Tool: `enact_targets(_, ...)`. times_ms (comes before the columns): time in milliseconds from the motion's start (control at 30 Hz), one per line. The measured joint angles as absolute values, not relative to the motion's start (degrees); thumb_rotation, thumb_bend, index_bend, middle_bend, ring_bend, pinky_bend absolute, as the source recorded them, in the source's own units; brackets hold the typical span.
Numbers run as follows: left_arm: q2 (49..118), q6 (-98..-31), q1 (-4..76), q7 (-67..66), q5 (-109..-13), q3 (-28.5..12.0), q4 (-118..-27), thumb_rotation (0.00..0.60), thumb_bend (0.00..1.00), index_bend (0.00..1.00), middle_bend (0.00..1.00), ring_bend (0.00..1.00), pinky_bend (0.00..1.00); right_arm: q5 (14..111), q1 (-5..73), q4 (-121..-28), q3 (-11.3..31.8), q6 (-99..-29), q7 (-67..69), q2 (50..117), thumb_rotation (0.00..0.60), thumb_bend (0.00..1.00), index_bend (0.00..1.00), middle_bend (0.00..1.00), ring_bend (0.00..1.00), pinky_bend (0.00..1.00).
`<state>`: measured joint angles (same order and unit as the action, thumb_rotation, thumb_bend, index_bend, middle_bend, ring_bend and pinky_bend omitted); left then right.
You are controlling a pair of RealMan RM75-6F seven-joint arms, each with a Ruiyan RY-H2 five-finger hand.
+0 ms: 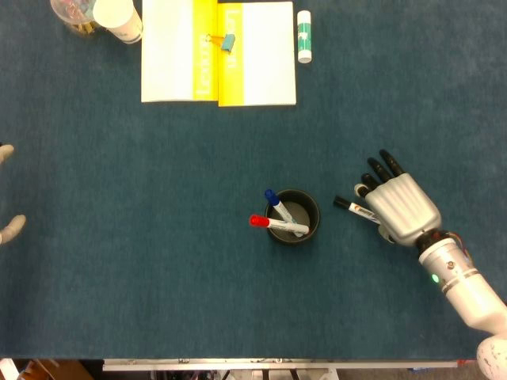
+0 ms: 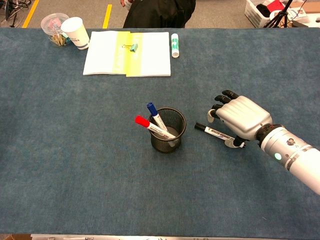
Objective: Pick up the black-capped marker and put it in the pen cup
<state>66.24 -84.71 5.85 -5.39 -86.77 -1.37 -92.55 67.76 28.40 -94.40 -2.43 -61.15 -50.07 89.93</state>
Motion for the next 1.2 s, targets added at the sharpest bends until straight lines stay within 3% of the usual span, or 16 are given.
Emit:
enact_targets(233, 66.2, -84.9, 5.7, -5.1, -86.9, -1.3, -92.3, 0.600, 0.15, 0.17, 0.18, 0.18, 0.15, 65.4, 29.2, -94.7, -2.1, -59.7, -50.5, 89.5, 0.600, 0.13, 0.35, 0.29, 0.10, 0.03)
enact_targets(400, 66.1, -85.1, 5.5, -5.0, -86.7, -1.3, -92.3, 0.600, 0.15, 0.17, 0.18, 0.18, 0.15, 64.4, 30.6, -95.6, -2.6, -58.3, -51.9, 89.0, 0.600, 0.23, 0.35, 0.29, 0.10, 0.03)
enact_targets(533, 66.1, -85.1, 5.4, -5.0, -86.7, -1.3, -92.2, 0.600, 0.15, 0.17, 0.18, 0.18, 0.15, 64.2, 30.9, -95.5, -2.8, -58.7, -52.1, 88.7, 0.600, 0.25, 0.35, 0.29, 0.10, 0.03)
enact_targets(1200, 66.1, -85.0, 5.3, -5.2, -86.8, -1.2, -92.3, 0.600, 0.15, 0.17, 0.18, 0.18, 0.15, 62.8, 32.8, -96.6, -2.3, -58.9, -52.2, 87.2, 0.600, 0.25, 0.35, 0.29, 0.10, 0.03)
